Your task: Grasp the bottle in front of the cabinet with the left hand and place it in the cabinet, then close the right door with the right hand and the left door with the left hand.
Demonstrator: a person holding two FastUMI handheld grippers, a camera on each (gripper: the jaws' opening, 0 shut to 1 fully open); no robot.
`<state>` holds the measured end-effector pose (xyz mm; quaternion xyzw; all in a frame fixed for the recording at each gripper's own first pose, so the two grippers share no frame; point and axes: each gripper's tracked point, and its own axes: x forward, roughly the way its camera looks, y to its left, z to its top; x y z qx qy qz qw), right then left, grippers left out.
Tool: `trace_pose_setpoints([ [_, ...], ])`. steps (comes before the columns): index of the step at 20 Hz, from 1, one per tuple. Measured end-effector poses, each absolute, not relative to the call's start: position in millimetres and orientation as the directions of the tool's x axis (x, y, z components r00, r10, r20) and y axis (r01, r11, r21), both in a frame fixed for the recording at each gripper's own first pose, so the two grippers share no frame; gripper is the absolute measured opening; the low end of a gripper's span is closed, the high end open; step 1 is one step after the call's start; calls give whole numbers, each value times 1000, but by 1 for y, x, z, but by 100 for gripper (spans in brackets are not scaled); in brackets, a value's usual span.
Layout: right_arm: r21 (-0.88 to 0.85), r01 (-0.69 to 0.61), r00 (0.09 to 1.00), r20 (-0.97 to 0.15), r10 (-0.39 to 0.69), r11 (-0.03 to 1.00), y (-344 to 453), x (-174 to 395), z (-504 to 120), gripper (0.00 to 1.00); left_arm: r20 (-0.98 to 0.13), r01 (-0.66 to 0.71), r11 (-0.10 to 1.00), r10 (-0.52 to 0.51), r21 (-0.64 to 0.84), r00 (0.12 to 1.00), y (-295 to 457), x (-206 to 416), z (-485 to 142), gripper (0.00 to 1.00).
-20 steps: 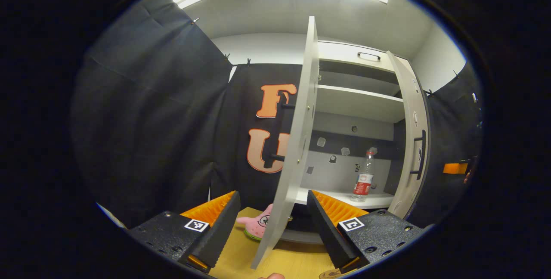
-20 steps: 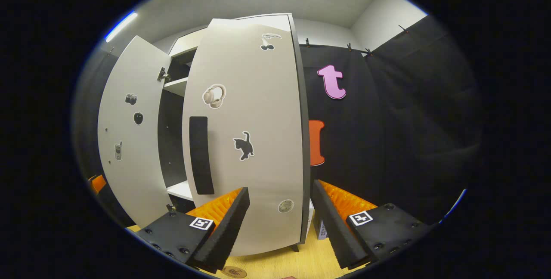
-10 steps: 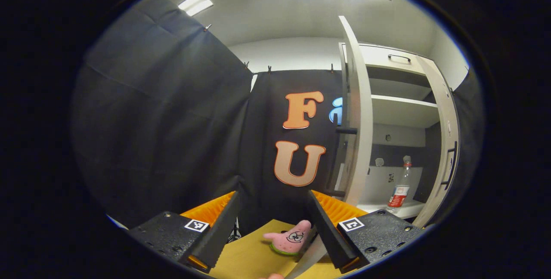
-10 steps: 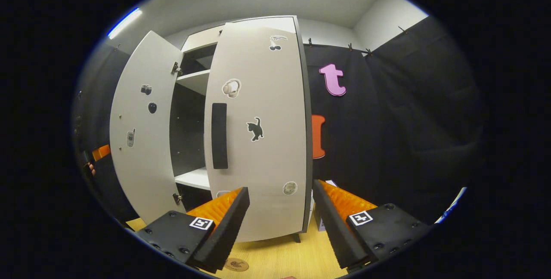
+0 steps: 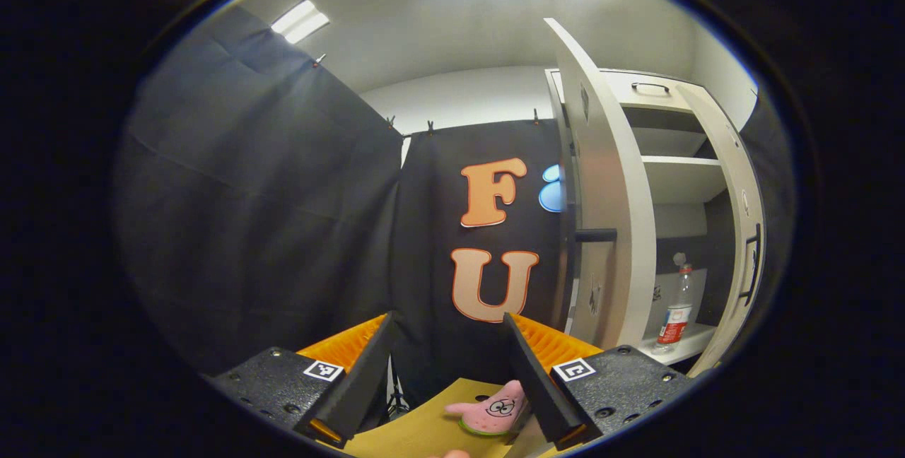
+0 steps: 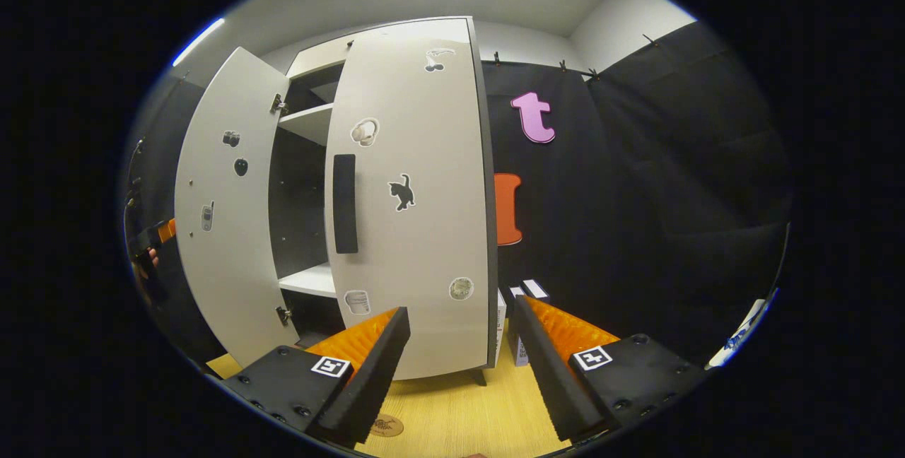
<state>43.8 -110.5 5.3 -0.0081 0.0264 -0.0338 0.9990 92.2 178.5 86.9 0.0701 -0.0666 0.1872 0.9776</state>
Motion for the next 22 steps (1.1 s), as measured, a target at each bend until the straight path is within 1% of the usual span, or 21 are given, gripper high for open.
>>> trace_pose_setpoints([
  [3,-5,63,997,-42,-64,998,-109,48,7,98,136,-342,933,327,112,935,171,93,85,92],
  [4,2,60,997,-40,-60,998,-108,49,6,98,131,-334,936,320,107,938,169,92,84,87],
  [5,10,56,998,-41,-55,998,-107,50,5,98,126,-325,940,311,102,942,165,92,83,92],
  [6,14,51,998,-46,-50,999,-106,50,3,98,121,-311,945,299,97,946,159,93,83,87],
  [8,10,47,997,-54,-47,999,-105,50,-1,98,113,-276,957,265,91,958,148,95,81,96],
  [10,1,48,997,-59,-48,999,-106,50,-4,98,103,-236,968,227,89,968,131,97,79,87],
  [11,-2,50,997,-61,-50,999,-107,50,-4,98,100,-217,972,208,88,973,123,97,79,92],
  [16,12,50,996,-68,-49,999,-108,49,-3,98,75,-121,992,118,37,990,87,109,69,92],
  [17,11,51,997,-65,-50,999,-108,49,-1,98,71,-99,995,98,17,993,78,110,66,87],
  [18,8,56,997,-62,-56,998,-109,48,0,98,67,-76,997,76,-1,995,72,114,65,87],
  [19,6,59,997,-58,-59,998,-110,48,1,98,62,-49,999,50,-15,997,60,119,61,92],
  [20,6,61,997,-56,-60,998,-110,48,2,98,57,-27,999,28,-18,998,50,122,58,92],
  [21,8,61,997,-55,-60,998,-109,48,2,98,53,-11,1000,12,-18,998,42,124,56,88],
  [22,9,62,997,-56,-62,998,-110,46,3,98,51,0,1000,1,-17,999,35,126,53,92],
])
